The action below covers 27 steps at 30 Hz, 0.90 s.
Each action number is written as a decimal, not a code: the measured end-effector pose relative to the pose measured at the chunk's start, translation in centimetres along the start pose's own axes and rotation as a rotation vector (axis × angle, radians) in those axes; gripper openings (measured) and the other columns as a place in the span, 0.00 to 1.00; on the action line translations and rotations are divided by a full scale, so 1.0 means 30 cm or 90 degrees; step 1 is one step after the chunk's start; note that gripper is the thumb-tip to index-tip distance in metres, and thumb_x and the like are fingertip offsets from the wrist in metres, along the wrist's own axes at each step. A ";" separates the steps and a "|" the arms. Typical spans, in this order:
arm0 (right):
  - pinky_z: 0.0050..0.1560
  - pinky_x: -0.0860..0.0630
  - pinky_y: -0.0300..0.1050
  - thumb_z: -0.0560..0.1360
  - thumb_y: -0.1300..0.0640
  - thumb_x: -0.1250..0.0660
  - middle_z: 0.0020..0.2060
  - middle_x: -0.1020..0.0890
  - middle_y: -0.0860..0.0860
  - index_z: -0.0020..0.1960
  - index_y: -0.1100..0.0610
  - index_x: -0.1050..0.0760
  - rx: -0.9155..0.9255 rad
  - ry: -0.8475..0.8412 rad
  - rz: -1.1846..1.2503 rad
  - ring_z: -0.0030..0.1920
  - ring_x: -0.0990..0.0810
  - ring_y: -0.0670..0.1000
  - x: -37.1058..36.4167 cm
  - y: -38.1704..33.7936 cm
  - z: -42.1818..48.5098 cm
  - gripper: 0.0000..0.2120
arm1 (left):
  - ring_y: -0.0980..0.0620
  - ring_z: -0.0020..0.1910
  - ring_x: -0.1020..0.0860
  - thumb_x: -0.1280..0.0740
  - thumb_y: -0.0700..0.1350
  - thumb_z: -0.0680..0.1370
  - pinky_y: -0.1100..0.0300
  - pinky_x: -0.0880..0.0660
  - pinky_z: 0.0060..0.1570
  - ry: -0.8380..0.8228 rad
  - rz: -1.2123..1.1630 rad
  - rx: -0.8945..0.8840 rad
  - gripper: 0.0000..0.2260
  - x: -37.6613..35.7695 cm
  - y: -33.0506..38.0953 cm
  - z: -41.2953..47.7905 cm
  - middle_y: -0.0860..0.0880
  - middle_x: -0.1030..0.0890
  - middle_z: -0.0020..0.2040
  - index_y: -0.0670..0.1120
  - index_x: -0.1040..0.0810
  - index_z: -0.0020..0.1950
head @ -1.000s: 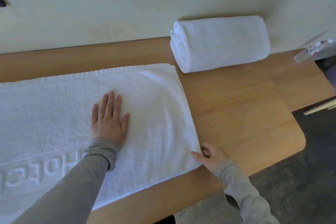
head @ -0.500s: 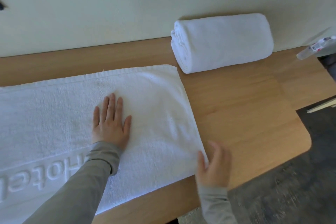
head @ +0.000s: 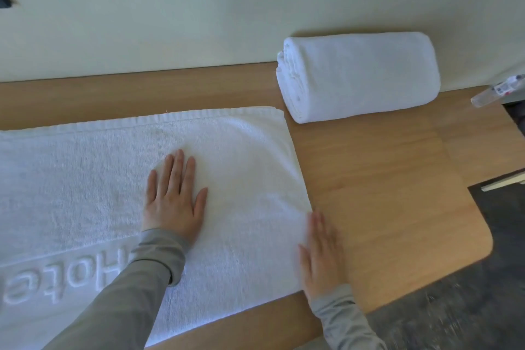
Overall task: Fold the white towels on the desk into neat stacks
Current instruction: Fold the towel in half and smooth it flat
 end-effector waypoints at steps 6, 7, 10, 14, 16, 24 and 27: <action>0.74 0.43 0.55 0.81 0.47 0.54 0.73 0.37 0.57 0.73 0.62 0.40 0.433 0.008 -0.043 0.75 0.43 0.55 -0.017 -0.476 0.157 0.26 | 0.48 0.75 0.45 0.55 0.57 0.78 0.46 0.48 0.73 0.001 0.004 -0.004 0.29 -0.004 0.000 0.004 0.45 0.43 0.76 0.44 0.42 0.75; 0.72 0.40 0.56 0.80 0.47 0.52 0.73 0.36 0.56 0.72 0.61 0.38 0.479 -0.017 -0.084 0.74 0.41 0.54 -0.048 -0.503 0.192 0.26 | 0.48 0.75 0.44 0.56 0.57 0.78 0.47 0.48 0.73 0.003 0.009 -0.005 0.29 -0.004 -0.001 0.005 0.45 0.42 0.76 0.44 0.42 0.75; 0.71 0.39 0.58 0.79 0.48 0.51 0.73 0.39 0.55 0.73 0.61 0.39 0.425 -0.036 -0.140 0.74 0.42 0.54 -0.024 -0.398 0.398 0.27 | 0.48 0.75 0.44 0.59 0.58 0.79 0.48 0.49 0.72 0.002 0.014 -0.004 0.29 -0.008 -0.003 0.008 0.46 0.42 0.76 0.45 0.42 0.75; 0.76 0.53 0.50 0.81 0.50 0.51 0.76 0.52 0.54 0.76 0.62 0.52 0.190 -0.034 -0.108 0.76 0.52 0.52 0.073 -0.154 0.632 0.27 | 0.49 0.75 0.45 0.59 0.58 0.79 0.48 0.49 0.73 0.004 0.015 -0.003 0.29 -0.007 0.000 0.011 0.47 0.43 0.76 0.45 0.43 0.76; 0.75 0.49 0.53 0.80 0.52 0.51 0.74 0.43 0.61 0.73 0.68 0.44 0.205 0.035 -0.064 0.75 0.44 0.59 0.114 -0.208 0.622 0.27 | 0.48 0.75 0.45 0.59 0.58 0.79 0.47 0.49 0.72 0.003 0.017 0.000 0.29 -0.005 0.000 0.012 0.46 0.43 0.76 0.45 0.43 0.76; 0.76 0.52 0.52 0.79 0.50 0.54 0.76 0.45 0.52 0.75 0.59 0.46 0.448 -0.038 -0.122 0.76 0.49 0.50 -0.015 -0.504 0.626 0.27 | 0.47 0.74 0.42 0.59 0.58 0.79 0.46 0.47 0.71 0.007 0.013 0.000 0.29 0.003 0.004 0.015 0.45 0.40 0.75 0.44 0.41 0.75; 0.76 0.57 0.48 0.81 0.50 0.52 0.77 0.51 0.51 0.77 0.58 0.53 0.289 -0.040 -0.110 0.76 0.55 0.48 0.017 -0.355 0.787 0.27 | 0.47 0.75 0.43 0.58 0.57 0.79 0.47 0.47 0.71 0.010 0.016 0.004 0.29 0.002 -0.002 0.014 0.45 0.42 0.76 0.45 0.42 0.75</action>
Point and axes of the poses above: each hand's wrist, its own z-axis towards the middle knuckle, its own x-axis out of the back of the hand, y = z × x, the point moved 10 cm from there along z, towards the middle knuckle
